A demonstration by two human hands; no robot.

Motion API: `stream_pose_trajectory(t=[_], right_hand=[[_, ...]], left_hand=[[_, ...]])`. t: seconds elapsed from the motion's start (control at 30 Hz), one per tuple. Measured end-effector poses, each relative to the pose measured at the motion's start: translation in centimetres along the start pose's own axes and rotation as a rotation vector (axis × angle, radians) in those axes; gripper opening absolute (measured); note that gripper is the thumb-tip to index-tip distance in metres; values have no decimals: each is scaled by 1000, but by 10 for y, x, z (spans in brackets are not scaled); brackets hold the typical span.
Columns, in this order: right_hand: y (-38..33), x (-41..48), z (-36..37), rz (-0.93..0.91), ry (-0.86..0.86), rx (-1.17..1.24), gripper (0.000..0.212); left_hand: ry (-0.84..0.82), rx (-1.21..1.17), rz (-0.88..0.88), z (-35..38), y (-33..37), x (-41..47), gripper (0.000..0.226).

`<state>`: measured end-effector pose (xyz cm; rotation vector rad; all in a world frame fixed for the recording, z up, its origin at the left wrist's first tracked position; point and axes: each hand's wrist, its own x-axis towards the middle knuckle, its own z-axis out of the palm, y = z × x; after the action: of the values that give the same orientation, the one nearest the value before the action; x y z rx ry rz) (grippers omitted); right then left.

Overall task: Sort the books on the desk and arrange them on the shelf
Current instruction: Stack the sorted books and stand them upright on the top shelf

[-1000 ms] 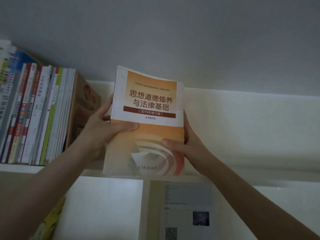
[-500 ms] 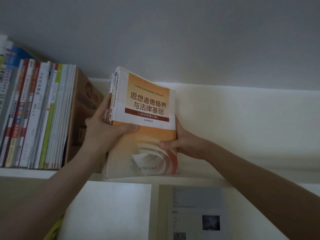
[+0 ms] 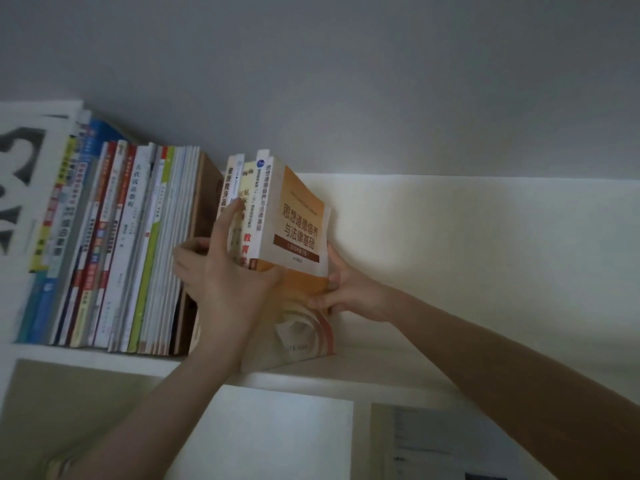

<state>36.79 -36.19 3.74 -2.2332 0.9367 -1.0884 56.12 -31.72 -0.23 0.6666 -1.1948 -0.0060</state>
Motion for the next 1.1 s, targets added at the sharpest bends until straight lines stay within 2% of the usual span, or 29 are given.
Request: stream_pose_trajectory(t=[0.2, 0.43, 0.53, 0.67, 0.73, 0.8, 0.87, 1.0, 1.1], right_hand=[[5, 29, 8, 25, 37, -212, 101], [-1, 42, 19, 243, 72, -408, 117], [0, 32, 24, 272, 21, -392, 118], [0, 14, 31, 258, -83, -407, 124], [3, 13, 33, 254, -103, -382, 124], [5, 16, 34, 269, -118, -389, 133], [8, 22, 35, 265, -139, -415, 140], [11, 31, 38, 240, -111, -459, 151], [16, 27, 37, 202, -43, -588, 144]], left_hand=[[121, 150, 15, 13, -7, 0, 84], [202, 275, -11, 31, -13, 2, 85], [139, 287, 14, 28, -19, 2, 96], [12, 396, 236, 17, -33, -4, 99], [-116, 454, 348, 11, -37, -6, 103], [-278, 472, 379, 3, -38, -4, 108], [-364, 511, 406, -2, -42, -2, 107], [-332, 619, 474, 1, -52, -1, 115], [-316, 656, 455, 5, -55, 0, 121]])
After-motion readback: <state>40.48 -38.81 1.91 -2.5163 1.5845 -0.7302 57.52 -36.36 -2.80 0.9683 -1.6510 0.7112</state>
